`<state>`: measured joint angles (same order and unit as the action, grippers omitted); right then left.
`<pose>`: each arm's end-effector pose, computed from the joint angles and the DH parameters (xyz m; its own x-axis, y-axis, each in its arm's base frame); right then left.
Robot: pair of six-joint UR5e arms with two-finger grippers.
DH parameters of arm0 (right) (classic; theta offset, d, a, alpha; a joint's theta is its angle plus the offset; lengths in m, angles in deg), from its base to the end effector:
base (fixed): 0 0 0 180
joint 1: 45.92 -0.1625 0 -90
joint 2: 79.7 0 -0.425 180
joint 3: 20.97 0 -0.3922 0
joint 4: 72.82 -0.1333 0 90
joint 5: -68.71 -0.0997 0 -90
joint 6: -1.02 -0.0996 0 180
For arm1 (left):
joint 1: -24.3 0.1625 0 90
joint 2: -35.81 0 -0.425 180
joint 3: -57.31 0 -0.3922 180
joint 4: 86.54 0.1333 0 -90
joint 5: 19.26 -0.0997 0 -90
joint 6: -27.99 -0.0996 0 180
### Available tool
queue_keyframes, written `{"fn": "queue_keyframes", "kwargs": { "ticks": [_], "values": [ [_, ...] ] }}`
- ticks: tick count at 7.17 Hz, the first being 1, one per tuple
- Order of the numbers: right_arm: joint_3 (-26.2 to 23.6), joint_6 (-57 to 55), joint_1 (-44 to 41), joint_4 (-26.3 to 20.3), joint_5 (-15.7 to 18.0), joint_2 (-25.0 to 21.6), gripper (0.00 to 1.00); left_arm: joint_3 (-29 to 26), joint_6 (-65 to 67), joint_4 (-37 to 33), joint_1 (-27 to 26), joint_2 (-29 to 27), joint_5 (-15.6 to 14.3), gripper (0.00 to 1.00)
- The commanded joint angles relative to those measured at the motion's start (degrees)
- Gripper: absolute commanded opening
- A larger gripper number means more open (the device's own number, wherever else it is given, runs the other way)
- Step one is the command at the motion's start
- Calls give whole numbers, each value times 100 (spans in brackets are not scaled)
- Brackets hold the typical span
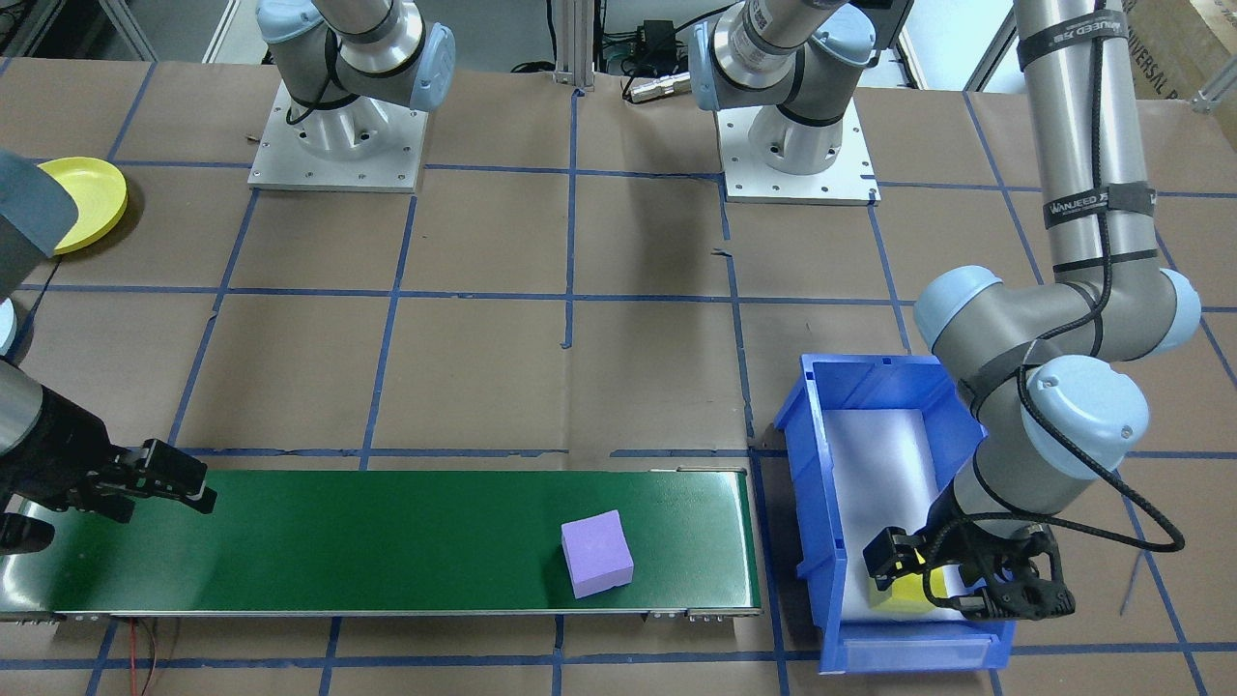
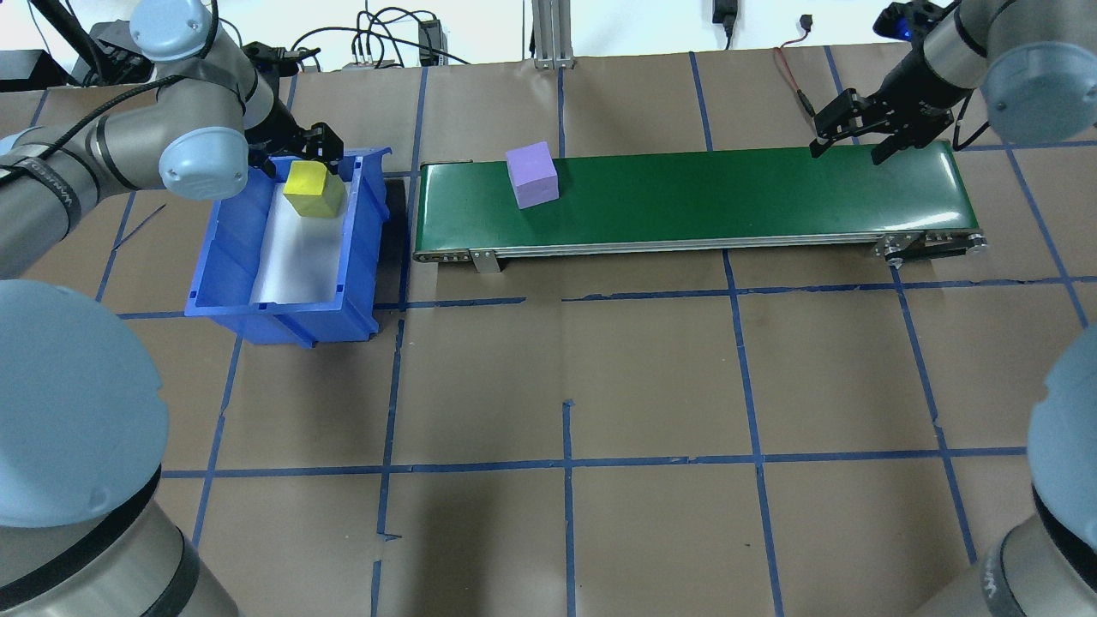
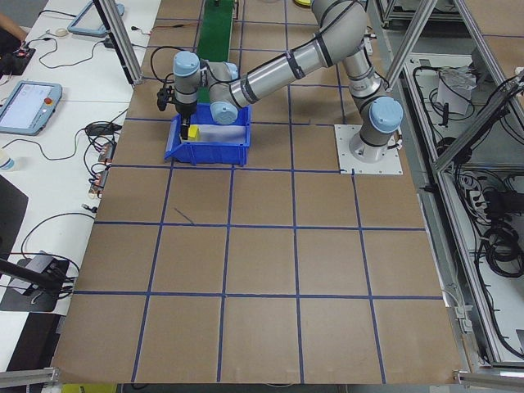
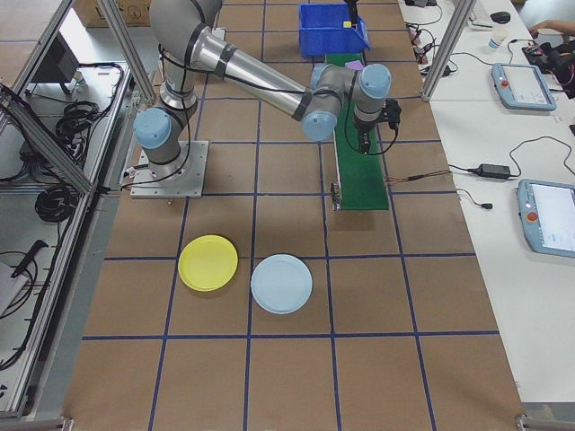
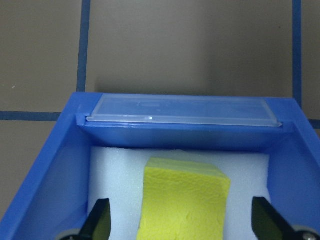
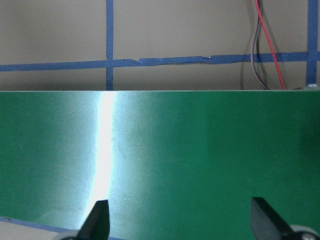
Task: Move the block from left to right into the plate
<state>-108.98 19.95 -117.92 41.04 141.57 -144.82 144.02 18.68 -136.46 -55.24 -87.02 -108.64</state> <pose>-0.0435 -0.6603 0.3020 -0.9614 -0.0337 -0.2732 -0.0031 0.9937 -0.1116 -0.0073 -0.7008 0.2466 -0.9996 -0.0208 -0.0191 -0.0170 0.9831 -0.1822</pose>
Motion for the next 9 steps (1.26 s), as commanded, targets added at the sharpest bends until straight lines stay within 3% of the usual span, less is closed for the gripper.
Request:
{"fn": "queue_keyframes", "kwargs": {
  "ticks": [1, 2, 4, 6, 8, 9],
  "values": [
    [-66, 58, 1, 241, -228, 149, 100, 65, -123, 122, 0, -145, 9, 72],
    [-137, 58, 10, 285, -411, 157, 100, 118, -150, 227, 0, -154, 0, 51],
    [-286, -21, 10, 365, -553, 166, 100, 5, -107, 219, 0, 160, 0, 49],
    [-260, -39, 10, 373, -1228, 219, 100, 4, -106, -217, -52, 914, 0, 49],
    [-217, -47, 10, 452, -1239, 254, 100, 4, -28, -352, -358, 1164, 0, 49],
    [-216, -65, 10, 740, -1239, 324, 100, 22, 513, -369, -639, 1147, 0, 49]
  ]
}}
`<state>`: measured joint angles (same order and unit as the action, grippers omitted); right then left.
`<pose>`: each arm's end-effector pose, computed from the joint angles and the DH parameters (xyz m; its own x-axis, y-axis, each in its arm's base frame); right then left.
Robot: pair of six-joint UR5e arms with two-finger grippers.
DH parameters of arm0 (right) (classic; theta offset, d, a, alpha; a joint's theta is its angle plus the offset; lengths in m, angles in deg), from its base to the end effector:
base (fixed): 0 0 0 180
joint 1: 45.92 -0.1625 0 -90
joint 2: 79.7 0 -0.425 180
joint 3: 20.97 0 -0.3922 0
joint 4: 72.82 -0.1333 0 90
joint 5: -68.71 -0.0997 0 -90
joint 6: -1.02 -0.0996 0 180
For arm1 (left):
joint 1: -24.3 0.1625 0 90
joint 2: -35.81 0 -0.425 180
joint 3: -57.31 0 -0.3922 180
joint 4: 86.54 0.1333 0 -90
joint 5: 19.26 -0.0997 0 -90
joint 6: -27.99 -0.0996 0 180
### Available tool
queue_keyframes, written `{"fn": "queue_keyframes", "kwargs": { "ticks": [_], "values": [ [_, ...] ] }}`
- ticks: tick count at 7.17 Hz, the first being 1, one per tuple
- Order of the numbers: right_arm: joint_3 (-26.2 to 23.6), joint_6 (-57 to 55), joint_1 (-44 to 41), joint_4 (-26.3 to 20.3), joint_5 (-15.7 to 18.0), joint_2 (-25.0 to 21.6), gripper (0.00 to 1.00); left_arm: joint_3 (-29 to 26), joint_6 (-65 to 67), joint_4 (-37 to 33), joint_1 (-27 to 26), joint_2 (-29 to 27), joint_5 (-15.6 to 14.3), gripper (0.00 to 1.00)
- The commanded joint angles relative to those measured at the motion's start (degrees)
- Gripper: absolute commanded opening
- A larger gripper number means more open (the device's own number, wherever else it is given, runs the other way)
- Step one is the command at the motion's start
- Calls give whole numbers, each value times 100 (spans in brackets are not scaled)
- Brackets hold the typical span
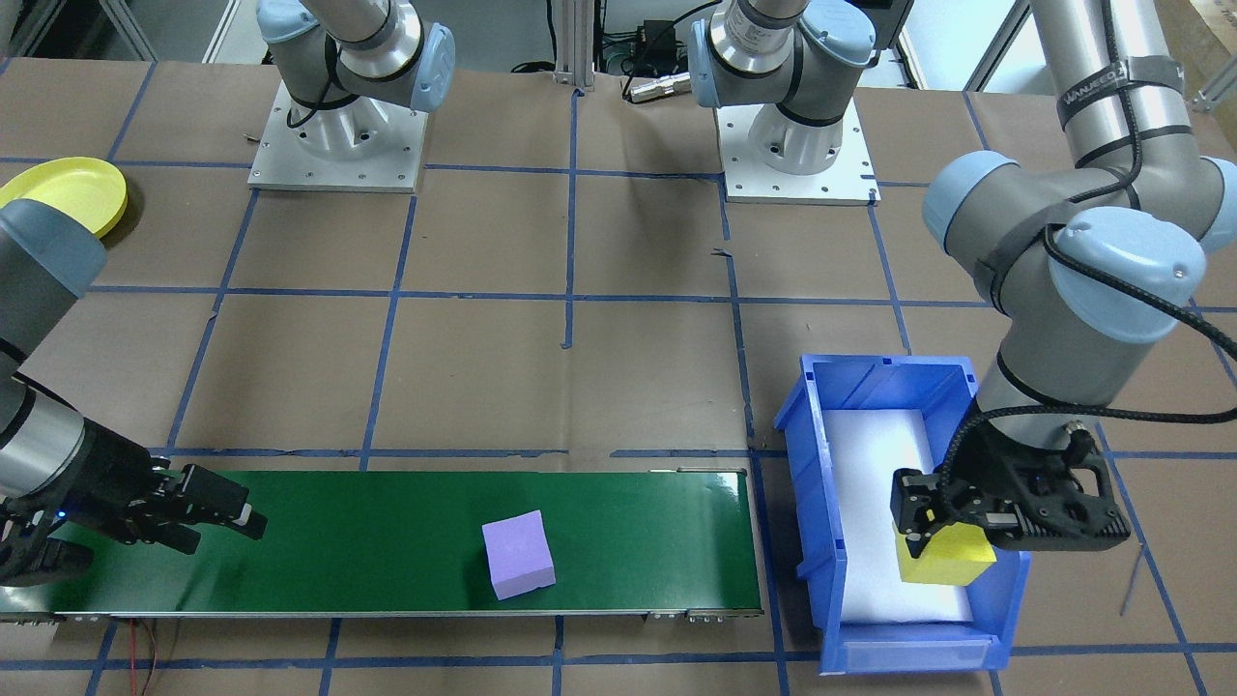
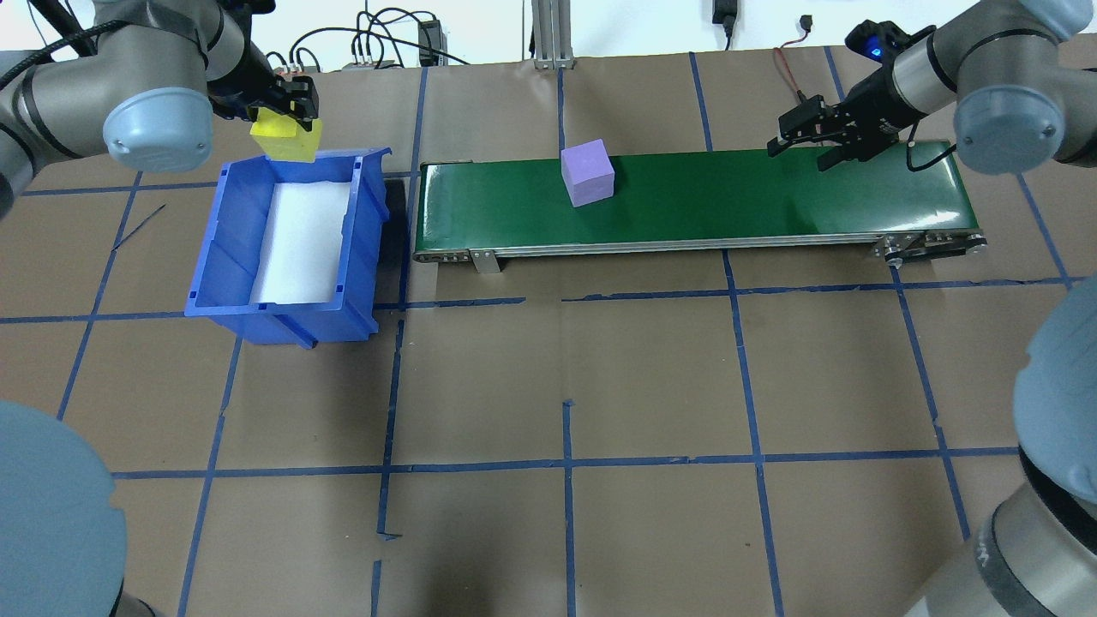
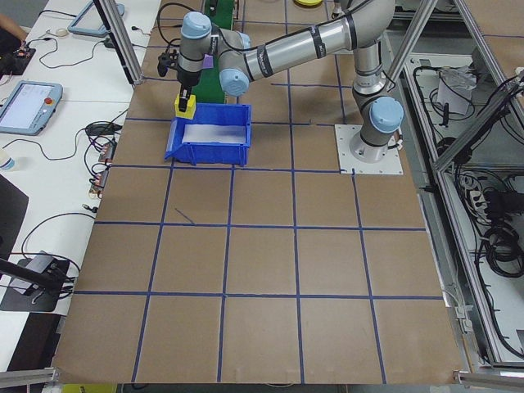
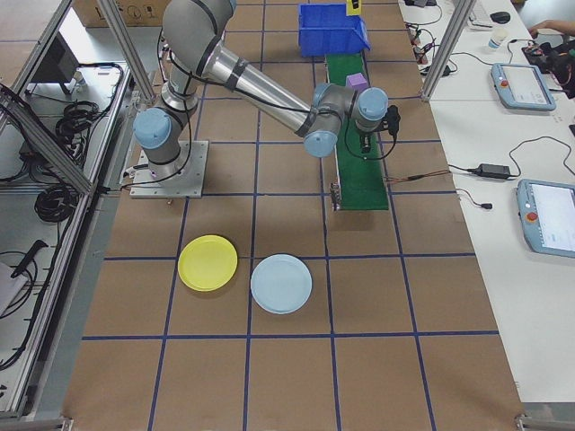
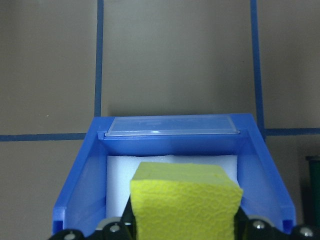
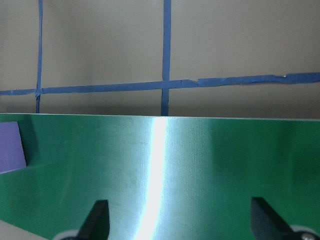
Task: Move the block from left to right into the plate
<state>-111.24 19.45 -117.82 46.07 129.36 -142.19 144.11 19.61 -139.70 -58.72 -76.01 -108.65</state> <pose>-0.0272 -0.6693 0.2718 -0.8870 -0.0521 -0.4588 0.0318 0.9844 -0.1733 -0.0537 -0.6670 0.3684 -0.9992 0.0205 -0.0356 0.0305 0.9500 -0.3108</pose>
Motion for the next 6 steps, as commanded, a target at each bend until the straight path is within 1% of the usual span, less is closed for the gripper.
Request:
{"fn": "queue_keyframes", "kwargs": {
  "ticks": [1, 3, 4, 5, 6],
  "values": [
    [-60, -14, 0, 248, -19, 61, 100, 91, 729, -54, -580, 28, 1, 49],
    [-61, -14, 0, 248, -19, 61, 100, 214, 915, -46, -1126, -68, 9, 49],
    [-78, -14, 0, 248, -19, 61, 100, 224, 1143, -2, -1215, -208, 27, 49],
    [-87, -14, 0, 248, -19, 61, 100, 224, 1197, 42, -1382, -374, 192, 49],
    [-87, -14, 0, 248, -19, 61, 100, 215, 1207, 68, -1444, -541, 220, 50]
  ]
}}
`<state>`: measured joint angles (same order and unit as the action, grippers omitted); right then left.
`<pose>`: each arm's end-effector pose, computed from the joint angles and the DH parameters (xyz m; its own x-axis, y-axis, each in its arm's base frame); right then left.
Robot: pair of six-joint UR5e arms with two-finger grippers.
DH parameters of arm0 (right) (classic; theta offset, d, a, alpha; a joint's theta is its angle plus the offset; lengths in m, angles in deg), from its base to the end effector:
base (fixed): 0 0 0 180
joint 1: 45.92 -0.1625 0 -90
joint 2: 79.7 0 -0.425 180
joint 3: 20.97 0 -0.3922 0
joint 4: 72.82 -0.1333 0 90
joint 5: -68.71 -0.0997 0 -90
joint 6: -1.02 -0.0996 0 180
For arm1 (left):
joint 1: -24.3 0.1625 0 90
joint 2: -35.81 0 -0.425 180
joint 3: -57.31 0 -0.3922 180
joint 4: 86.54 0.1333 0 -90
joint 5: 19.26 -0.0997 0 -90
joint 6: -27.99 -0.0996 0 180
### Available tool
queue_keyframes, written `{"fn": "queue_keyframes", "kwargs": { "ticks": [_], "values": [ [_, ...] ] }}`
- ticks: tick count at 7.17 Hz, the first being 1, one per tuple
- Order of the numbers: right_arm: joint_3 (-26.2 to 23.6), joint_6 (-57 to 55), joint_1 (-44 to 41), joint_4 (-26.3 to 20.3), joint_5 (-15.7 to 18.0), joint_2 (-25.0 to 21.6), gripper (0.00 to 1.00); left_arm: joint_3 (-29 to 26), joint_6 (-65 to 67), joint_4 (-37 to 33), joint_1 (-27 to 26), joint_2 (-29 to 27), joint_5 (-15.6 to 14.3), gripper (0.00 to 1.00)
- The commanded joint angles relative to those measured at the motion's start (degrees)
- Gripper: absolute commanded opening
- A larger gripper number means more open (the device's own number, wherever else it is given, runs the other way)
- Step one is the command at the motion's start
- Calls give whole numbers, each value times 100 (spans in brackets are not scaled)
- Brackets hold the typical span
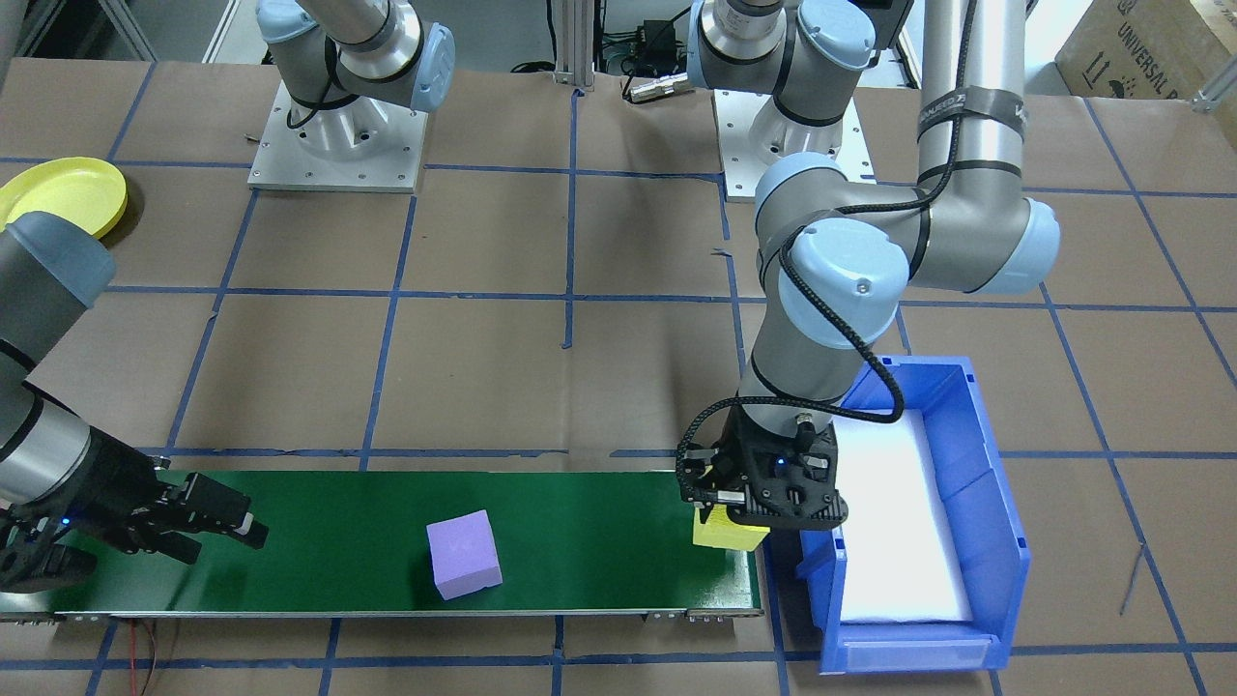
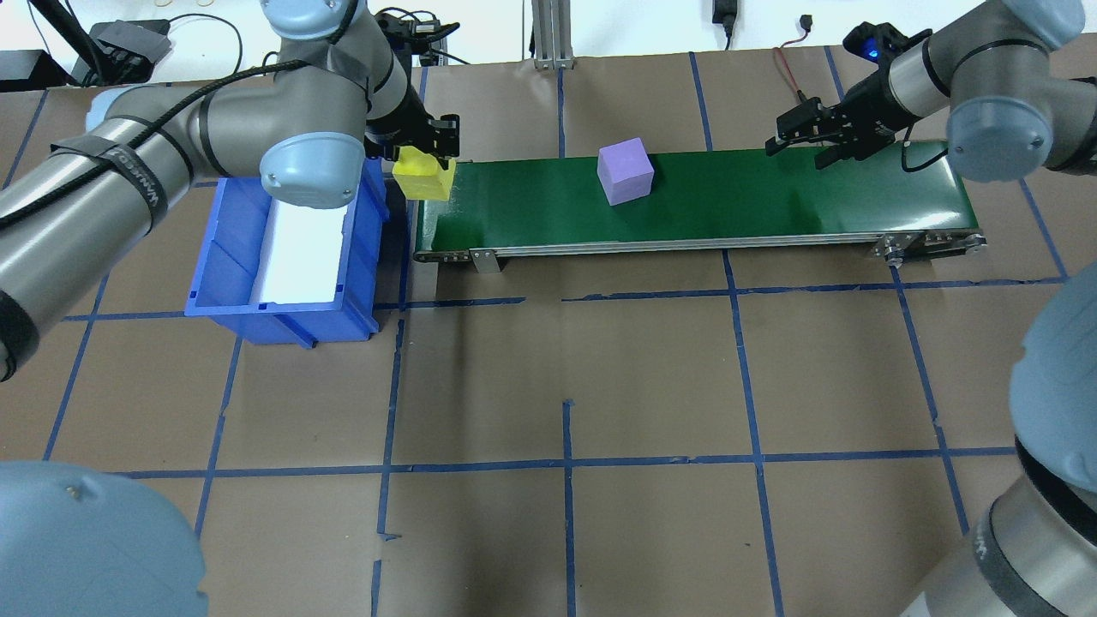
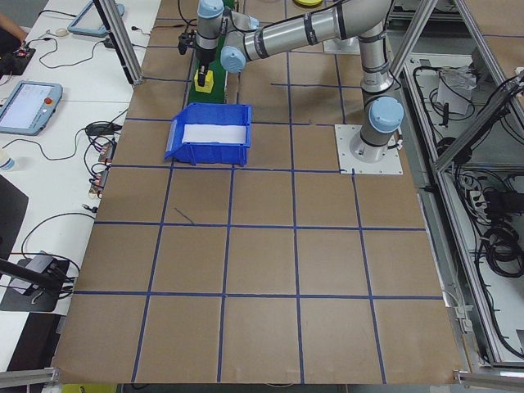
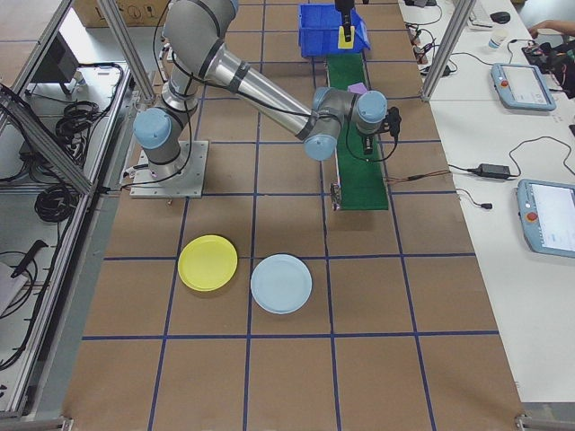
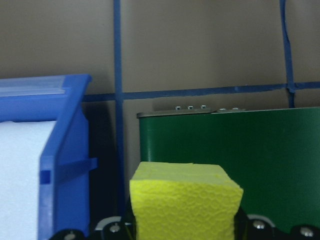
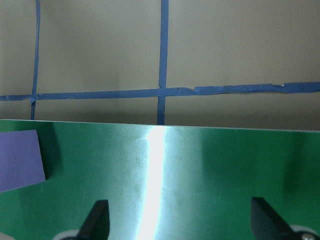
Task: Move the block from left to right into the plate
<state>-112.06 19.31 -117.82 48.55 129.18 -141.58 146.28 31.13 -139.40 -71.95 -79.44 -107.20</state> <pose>-0.0272 -0.6703 0.2631 -0.8882 -0.0582 -0.4558 0.0334 0.9811 -0.1904 -0.2077 -0.6396 0.3113 -0.9969 0.0635 0.0472 0.0516 0.9738 -0.2213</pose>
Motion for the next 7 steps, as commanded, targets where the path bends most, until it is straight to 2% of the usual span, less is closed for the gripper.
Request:
{"fn": "queue_keyframes", "kwargs": {
  "ticks": [1, 2, 3, 4, 6, 7],
  "values": [
    [-6, 0, 0, 1, 0, 0, 100, -29, 55, 13, -123, -235, 33, 99],
    [-6, 0, 0, 1, 0, 0, 100, -229, 11, 21, -114, -61, -55, 100],
    [-6, 0, 0, 1, 0, -9, 100, -344, 20, -170, -96, 158, -421, 100],
    [-6, 0, 0, 1, 0, -9, 100, -328, 37, -633, -88, 404, -573, 100],
    [-6, 0, 0, 1, -9, -9, 100, -302, 20, -1660, 183, 1062, -557, 100],
    [-14, 0, 0, 9, -9, -9, 100, -276, -50, -2554, 429, 1588, -557, 100]
  ]
}}
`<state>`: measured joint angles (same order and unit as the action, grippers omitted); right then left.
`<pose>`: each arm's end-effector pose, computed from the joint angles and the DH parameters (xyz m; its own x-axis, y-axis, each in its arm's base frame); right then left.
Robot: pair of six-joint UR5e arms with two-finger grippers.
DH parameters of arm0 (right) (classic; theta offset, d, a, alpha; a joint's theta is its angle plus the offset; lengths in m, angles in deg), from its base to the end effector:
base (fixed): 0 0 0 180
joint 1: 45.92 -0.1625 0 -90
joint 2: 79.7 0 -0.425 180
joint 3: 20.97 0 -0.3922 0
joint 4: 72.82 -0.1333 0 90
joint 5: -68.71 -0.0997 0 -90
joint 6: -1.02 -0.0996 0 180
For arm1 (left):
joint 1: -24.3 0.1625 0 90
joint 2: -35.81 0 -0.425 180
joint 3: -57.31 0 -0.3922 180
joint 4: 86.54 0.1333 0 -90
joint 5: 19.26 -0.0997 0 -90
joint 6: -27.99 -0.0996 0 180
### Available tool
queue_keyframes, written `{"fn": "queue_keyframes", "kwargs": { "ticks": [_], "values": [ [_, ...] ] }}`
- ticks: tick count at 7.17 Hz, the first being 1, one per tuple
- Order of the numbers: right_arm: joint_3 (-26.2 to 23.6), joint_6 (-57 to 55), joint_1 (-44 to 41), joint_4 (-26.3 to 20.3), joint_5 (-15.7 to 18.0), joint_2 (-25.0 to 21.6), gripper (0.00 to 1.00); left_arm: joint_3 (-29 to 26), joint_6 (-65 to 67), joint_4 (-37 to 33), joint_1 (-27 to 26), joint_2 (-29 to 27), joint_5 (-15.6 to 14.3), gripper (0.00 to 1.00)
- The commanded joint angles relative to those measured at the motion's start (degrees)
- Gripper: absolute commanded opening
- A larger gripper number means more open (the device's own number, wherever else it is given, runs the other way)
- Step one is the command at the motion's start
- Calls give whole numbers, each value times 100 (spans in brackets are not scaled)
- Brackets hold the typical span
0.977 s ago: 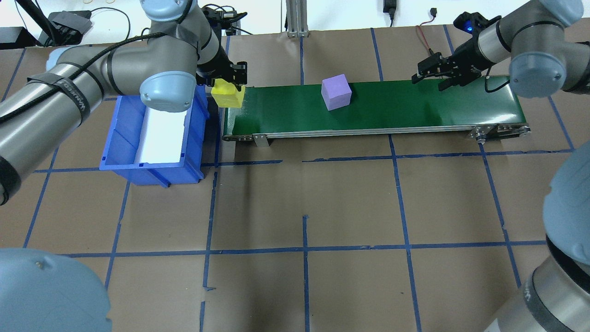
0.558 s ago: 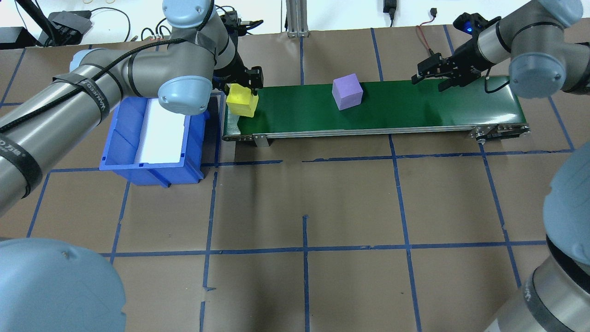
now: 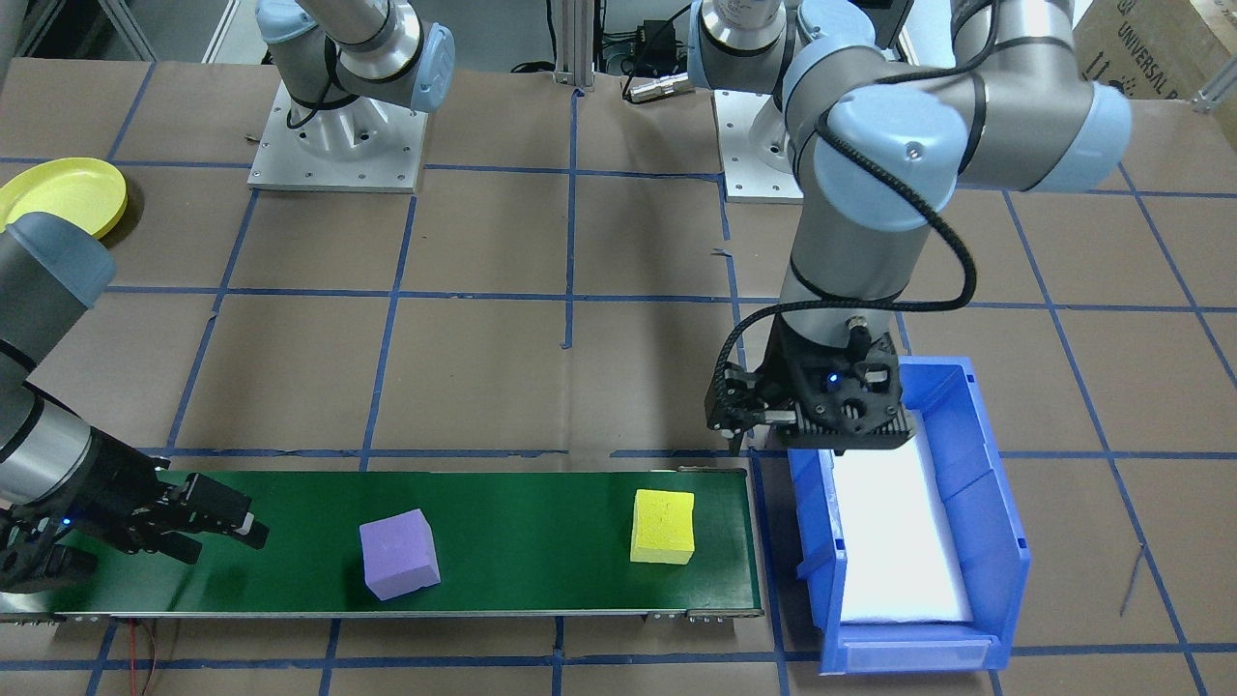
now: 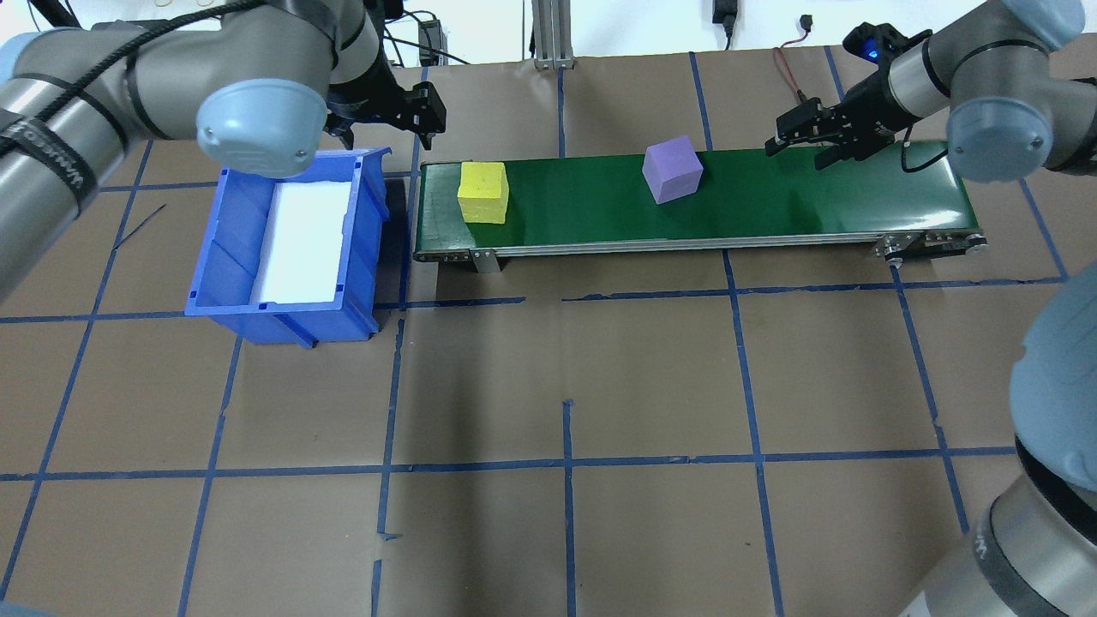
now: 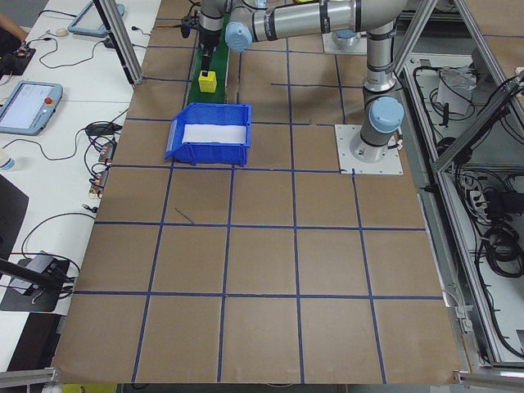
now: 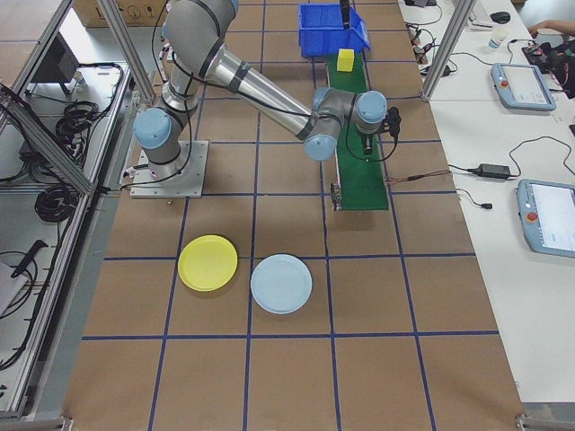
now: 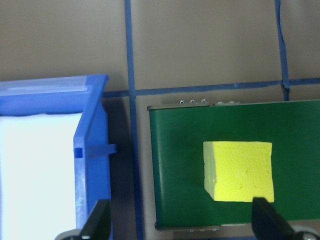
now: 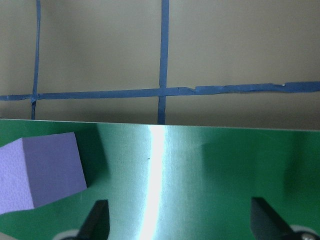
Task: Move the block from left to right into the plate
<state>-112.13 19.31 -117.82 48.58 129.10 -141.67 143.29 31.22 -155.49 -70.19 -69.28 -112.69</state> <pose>-0.0269 -0.6699 0.2637 -0.8877 -0.0588 -0.4567 0.0336 0.9809 -0.1916 -0.1748 -0.5991 0.4169 -0.9987 0.0124 -0.0491 0.0209 0.9841 -0.1763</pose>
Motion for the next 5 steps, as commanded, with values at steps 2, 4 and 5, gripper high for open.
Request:
{"fn": "queue_keyframes", "kwargs": {
  "ticks": [2, 4, 5],
  "values": [
    [-7, 0, 0, 6, 8, 0, 100, 76, -68, -2093, 911, 1147, 0, 100],
    [-7, 0, 0, 6, 8, 0, 100, 68, -68, -2341, 906, 1306, 18, 100],
    [-42, 0, 0, 6, 8, 0, 100, 103, -68, -2378, 949, 1359, -8, 100]
  ]
}}
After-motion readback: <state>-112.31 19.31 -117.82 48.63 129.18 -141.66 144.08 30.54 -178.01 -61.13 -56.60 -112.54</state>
